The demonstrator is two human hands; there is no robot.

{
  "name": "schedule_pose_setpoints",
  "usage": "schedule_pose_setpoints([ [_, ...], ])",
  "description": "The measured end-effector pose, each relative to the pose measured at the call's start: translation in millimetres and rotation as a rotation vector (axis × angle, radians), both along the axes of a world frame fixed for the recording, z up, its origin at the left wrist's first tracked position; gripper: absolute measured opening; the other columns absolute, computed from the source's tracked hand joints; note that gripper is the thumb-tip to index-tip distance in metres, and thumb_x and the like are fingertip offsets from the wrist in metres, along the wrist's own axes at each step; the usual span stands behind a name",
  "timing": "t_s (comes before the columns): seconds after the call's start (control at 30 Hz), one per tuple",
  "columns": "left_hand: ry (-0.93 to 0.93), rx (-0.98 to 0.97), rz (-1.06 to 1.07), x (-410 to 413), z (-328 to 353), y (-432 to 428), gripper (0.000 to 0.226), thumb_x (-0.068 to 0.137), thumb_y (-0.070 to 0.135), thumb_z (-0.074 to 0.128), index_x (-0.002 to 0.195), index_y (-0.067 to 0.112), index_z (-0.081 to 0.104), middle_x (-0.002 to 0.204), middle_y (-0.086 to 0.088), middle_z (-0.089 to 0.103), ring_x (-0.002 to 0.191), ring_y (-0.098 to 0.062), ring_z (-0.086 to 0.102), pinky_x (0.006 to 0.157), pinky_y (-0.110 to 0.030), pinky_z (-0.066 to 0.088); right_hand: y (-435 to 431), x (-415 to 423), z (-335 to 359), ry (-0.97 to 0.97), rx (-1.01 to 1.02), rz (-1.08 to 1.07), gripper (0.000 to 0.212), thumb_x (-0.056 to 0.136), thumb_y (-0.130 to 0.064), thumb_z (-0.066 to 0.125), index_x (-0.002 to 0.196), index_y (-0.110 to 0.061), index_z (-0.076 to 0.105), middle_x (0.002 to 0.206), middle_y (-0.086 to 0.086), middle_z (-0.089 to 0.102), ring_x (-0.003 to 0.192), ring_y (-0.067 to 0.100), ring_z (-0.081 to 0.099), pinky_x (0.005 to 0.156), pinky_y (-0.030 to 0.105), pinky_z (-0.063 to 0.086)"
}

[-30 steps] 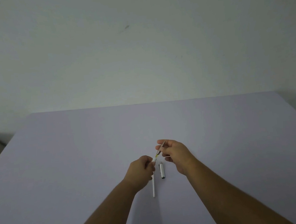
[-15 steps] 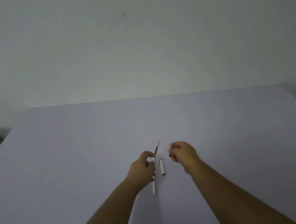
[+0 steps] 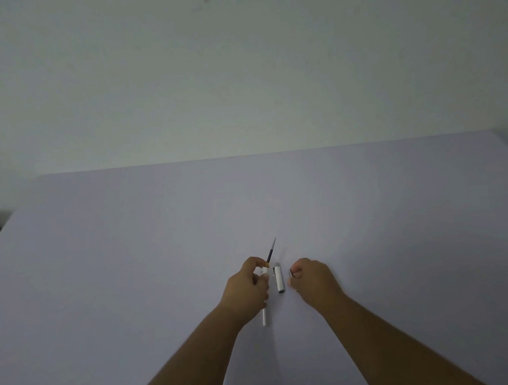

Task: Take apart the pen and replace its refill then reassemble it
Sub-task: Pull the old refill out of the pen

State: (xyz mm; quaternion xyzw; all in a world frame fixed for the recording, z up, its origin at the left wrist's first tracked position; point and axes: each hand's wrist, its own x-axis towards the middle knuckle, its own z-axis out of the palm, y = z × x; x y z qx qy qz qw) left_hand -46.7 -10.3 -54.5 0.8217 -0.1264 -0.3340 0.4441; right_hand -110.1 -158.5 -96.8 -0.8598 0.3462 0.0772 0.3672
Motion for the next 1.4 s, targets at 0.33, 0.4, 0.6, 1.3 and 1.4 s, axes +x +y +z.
schedule_pose_setpoints([
  [0.33, -0.003, -0.001, -0.007, -0.7, 0.3, -3.2, 0.017, 0.093, 0.018, 0.044, 0.100, 0.030, 0.054, 0.072, -0.001, 0.058, 0.061, -0.014, 0.058, 0.058, -0.022, 0.056, -1.6, -0.7, 19.9, -0.147, 0.181, -0.185, 0.013, 0.086, -0.024, 0.061, 0.089, -0.014, 0.068, 0.092, 0.006, 0.070, 0.082, 0.019, 0.060, 0.074, 0.027, 0.046],
  [0.4, -0.013, 0.007, -0.017, -0.4, 1.4, -4.5, 0.016, 0.094, 0.019, 0.044, 0.100, 0.030, 0.054, 0.072, 0.000, 0.059, 0.061, -0.014, 0.058, 0.060, -0.023, 0.056, -0.3, 3.3, 31.4, -0.236, 0.467, -0.292, 0.012, 0.085, -0.030, 0.065, 0.080, -0.019, 0.067, 0.083, 0.002, 0.066, 0.070, 0.015, 0.057, 0.067, 0.028, 0.047],
  [0.6, -0.036, 0.022, -0.062, -1.8, 6.7, -9.2, 0.015, 0.094, 0.020, 0.045, 0.102, 0.030, 0.052, 0.072, -0.002, 0.060, 0.064, -0.016, 0.061, 0.069, -0.032, 0.058, 4.1, 15.8, 45.7, -0.245, 0.637, -0.267, 0.010, 0.085, -0.027, 0.064, 0.076, -0.025, 0.067, 0.077, -0.005, 0.066, 0.065, 0.010, 0.056, 0.062, 0.025, 0.046],
  [1.3, -0.142, 0.157, -0.056, 4.6, -3.1, 3.9, 0.019, 0.091, 0.022, 0.052, 0.107, 0.016, 0.062, 0.093, -0.003, 0.065, 0.084, -0.021, 0.060, 0.082, -0.033, 0.050, -14.3, -1.6, 21.6, 0.157, 0.020, -0.118, 0.027, 0.086, -0.026, 0.064, 0.088, 0.000, 0.072, 0.091, 0.015, 0.074, 0.088, 0.026, 0.068, 0.064, 0.023, 0.041],
  [1.4, -0.146, 0.148, -0.054, 6.8, -3.5, 4.7, 0.018, 0.091, 0.021, 0.052, 0.105, 0.017, 0.062, 0.090, 0.000, 0.063, 0.081, -0.019, 0.058, 0.079, -0.031, 0.049, -13.9, -1.3, 20.9, 0.142, 0.022, -0.125, 0.026, 0.087, -0.025, 0.065, 0.088, 0.001, 0.072, 0.093, 0.016, 0.074, 0.088, 0.026, 0.069, 0.065, 0.023, 0.043],
])
